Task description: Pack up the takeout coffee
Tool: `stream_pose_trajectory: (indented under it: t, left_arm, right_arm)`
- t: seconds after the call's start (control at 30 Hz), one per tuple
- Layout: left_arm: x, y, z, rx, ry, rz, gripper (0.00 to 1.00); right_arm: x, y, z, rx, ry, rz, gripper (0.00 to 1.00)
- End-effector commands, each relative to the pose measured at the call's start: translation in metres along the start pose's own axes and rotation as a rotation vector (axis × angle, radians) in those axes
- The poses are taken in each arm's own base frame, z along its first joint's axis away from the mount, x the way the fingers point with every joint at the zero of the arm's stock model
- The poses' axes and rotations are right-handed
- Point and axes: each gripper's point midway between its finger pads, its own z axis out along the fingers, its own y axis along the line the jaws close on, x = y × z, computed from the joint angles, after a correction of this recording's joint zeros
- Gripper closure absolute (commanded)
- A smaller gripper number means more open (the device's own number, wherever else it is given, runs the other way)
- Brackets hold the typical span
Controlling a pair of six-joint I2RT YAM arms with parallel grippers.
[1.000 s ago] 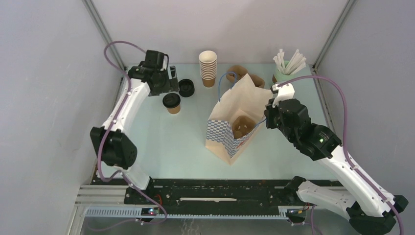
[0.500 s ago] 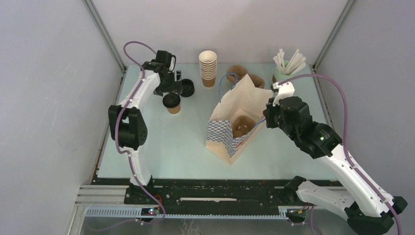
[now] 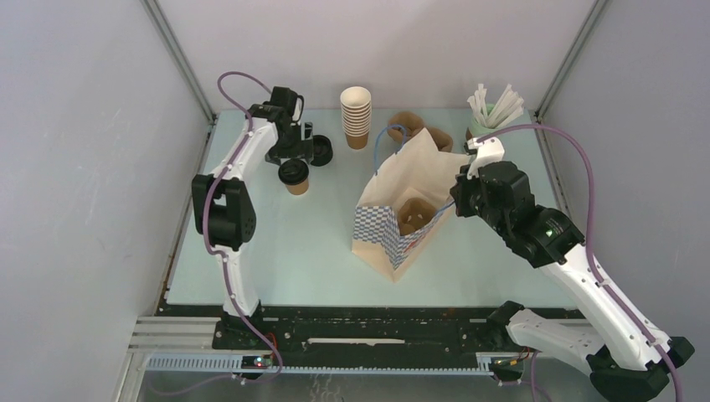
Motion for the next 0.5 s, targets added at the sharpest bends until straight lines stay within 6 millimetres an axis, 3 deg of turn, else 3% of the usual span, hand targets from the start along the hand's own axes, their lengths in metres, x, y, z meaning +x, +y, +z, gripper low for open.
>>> stream_pose_trajectory:
  t: [0.0,0.47]
  left_arm:
    - [-0.005,-0.002,-0.004,0.024,-0.012,0.002,0.16]
    - [0.002,0.009,-0.002,-0.039,-0.012,-0.002,0.13]
  right_arm:
    - [-0.013,0.002,-0.003,-0.015,-0.021,0.029,1.00]
    - [-0.011,0.002,0.001,-0.023,-0.006,0.036,1.00]
